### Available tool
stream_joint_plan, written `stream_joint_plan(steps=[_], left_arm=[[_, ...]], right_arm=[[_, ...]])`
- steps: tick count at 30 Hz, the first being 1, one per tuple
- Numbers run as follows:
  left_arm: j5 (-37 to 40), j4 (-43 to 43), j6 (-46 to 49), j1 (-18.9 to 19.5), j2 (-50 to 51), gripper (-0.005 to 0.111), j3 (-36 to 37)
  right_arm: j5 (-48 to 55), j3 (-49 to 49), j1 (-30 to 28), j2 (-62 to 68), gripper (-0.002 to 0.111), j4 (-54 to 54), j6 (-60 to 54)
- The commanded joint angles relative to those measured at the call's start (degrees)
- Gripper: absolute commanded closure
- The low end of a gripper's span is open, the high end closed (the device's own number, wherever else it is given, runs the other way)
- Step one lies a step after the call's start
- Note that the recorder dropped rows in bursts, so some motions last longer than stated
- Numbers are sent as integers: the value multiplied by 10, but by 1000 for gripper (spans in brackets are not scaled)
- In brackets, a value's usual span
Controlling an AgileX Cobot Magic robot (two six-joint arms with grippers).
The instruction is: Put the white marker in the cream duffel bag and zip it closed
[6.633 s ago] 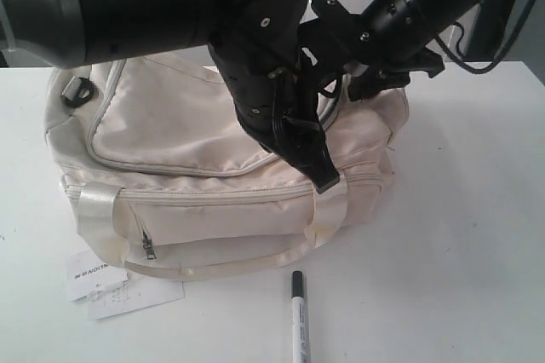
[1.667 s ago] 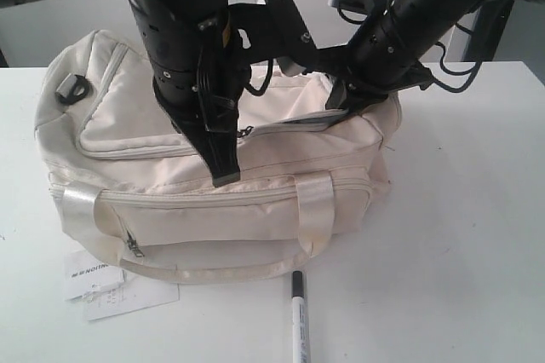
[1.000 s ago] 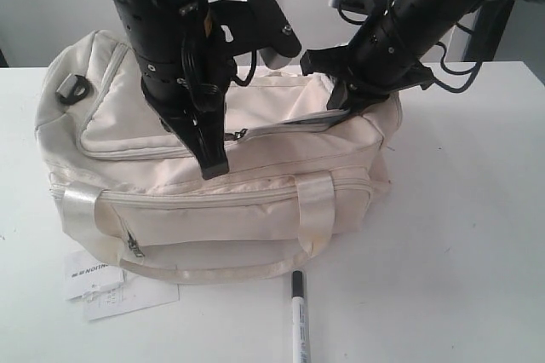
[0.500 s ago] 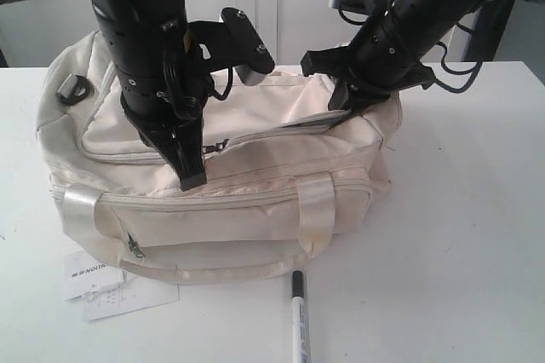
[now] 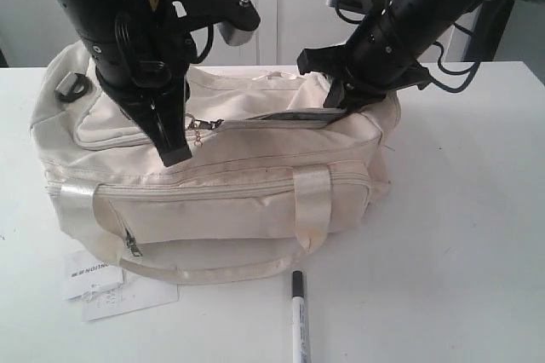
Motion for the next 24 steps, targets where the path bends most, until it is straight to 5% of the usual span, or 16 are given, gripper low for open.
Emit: stream_joint_plan(steps=[1, 8, 24], left_arm=[[65, 20, -1, 3, -19, 107, 12], [65, 4, -2, 48, -33, 107, 53], [65, 6, -2, 60, -65, 107, 55]], right_arm=[[-21, -3, -10, -2, 108, -63, -9], [-21, -3, -10, -2, 108, -67, -9], [-17, -3, -10, -2, 108, -88, -9]])
